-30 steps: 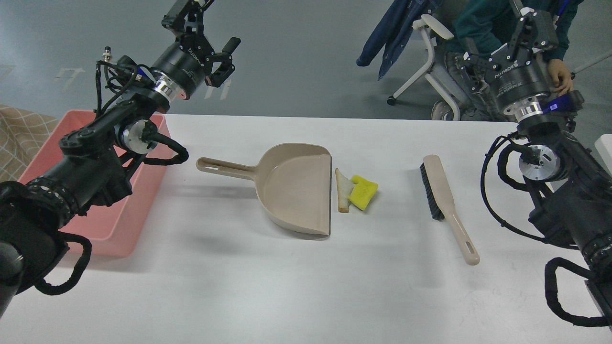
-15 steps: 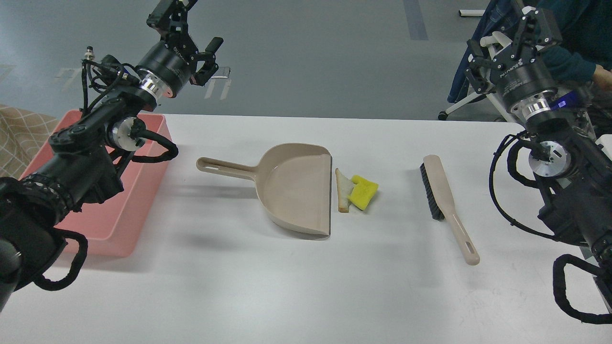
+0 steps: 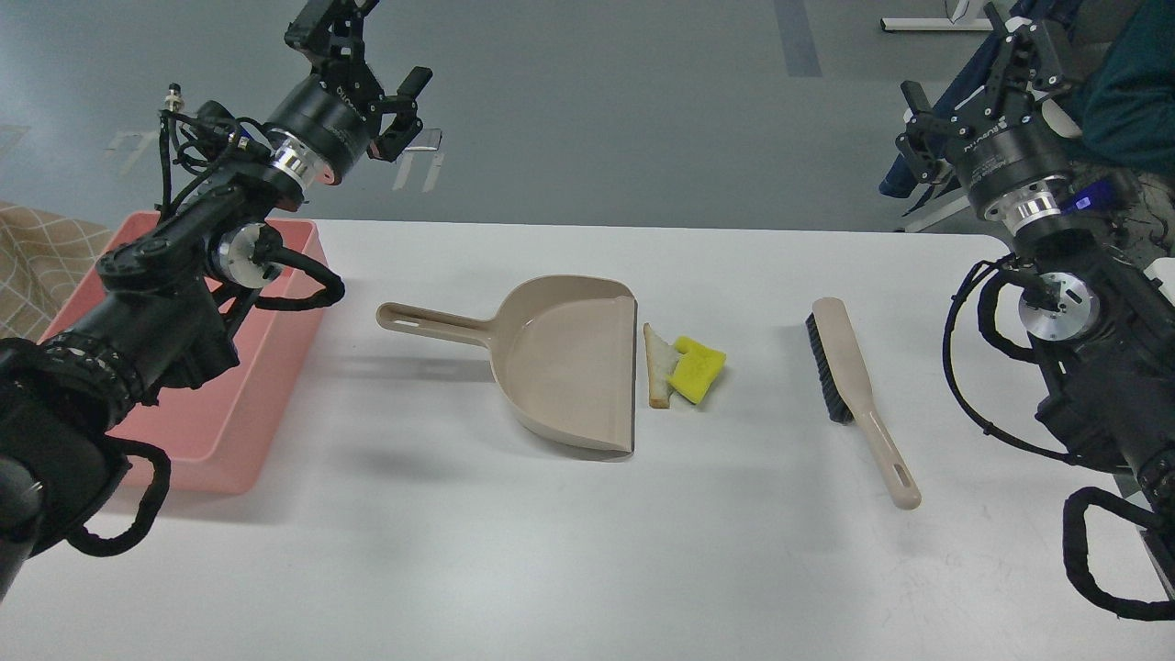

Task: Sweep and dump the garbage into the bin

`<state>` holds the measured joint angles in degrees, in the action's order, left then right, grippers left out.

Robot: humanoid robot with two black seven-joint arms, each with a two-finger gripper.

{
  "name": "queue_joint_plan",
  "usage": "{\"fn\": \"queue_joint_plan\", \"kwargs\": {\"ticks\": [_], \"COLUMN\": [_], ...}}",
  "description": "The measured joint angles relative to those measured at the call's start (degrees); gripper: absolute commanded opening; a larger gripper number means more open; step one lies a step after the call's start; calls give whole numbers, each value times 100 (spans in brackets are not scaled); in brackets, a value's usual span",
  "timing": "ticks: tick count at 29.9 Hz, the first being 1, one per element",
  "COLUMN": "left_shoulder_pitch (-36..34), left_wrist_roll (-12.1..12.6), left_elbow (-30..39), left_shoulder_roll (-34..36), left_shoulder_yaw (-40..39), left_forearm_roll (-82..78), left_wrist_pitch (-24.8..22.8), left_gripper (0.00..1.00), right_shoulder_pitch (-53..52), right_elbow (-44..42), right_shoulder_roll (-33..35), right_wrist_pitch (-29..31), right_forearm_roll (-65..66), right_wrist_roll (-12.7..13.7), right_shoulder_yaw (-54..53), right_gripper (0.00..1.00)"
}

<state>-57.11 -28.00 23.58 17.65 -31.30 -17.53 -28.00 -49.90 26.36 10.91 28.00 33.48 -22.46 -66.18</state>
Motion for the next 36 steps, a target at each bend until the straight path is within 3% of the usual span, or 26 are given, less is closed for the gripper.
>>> {"fn": "queue_joint_plan", "kwargs": {"ticks": [21, 36], "left_shoulder_pitch": [-21, 42], "left_wrist_roll": [0, 0], "left_elbow": [659, 1456], "left_shoulder_roll": [-33, 261], "left_shoulder_yaw": [-16, 1], "left_forearm_roll": [-144, -159], "left_wrist_pitch": [13, 404], "left_gripper": [98, 98], "right_shoulder_pitch": [5, 21], "right_elbow": [12, 27], "right_shoulder_roll": [-89, -129], "right_wrist_pitch": [-14, -15], "right_forearm_roll": [9, 9], "right_wrist_roll": [-1, -13], "right_shoulder_yaw": [44, 246], "right_gripper": [100, 100]}}
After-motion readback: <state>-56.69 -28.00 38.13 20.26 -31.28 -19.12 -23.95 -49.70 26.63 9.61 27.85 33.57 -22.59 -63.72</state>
